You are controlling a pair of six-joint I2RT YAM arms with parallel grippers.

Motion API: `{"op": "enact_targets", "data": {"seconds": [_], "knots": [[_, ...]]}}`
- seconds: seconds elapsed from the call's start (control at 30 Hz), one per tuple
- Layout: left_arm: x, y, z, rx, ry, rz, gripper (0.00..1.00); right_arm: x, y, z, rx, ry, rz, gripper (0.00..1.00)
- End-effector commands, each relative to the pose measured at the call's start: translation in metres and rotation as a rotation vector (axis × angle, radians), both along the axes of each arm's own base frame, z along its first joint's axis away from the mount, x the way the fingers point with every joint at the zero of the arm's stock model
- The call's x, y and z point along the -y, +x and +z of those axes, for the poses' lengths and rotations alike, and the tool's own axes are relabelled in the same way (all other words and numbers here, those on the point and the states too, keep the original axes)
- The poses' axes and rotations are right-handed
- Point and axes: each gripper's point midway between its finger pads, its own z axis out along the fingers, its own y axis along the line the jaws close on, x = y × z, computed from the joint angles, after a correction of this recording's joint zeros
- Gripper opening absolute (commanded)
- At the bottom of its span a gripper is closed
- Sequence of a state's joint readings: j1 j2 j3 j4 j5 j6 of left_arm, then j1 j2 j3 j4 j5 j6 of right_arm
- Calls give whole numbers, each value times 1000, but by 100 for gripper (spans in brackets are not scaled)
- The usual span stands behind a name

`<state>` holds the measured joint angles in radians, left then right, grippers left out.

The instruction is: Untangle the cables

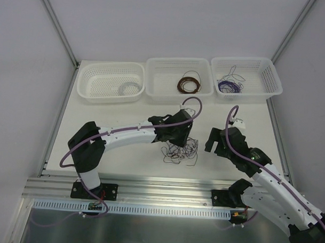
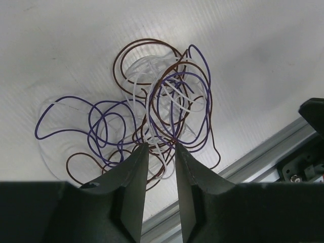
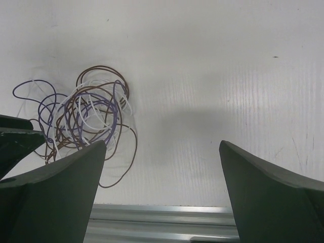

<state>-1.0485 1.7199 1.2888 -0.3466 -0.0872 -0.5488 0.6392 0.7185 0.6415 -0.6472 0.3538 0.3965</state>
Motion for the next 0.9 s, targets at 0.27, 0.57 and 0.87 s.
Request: {"op": "enact_targets", "data": {"seconds": [0.27, 0.57, 0.87], "knots": [[14, 1, -23, -29, 28, 26, 21, 4, 0, -7, -5, -5, -30, 100], [17, 0, -25, -39, 28, 23, 0, -32, 3, -15, -24, 122, 72, 100], [1, -5, 44, 57, -100, 39, 0, -70, 7, -38, -85, 277, 121, 99]]}}
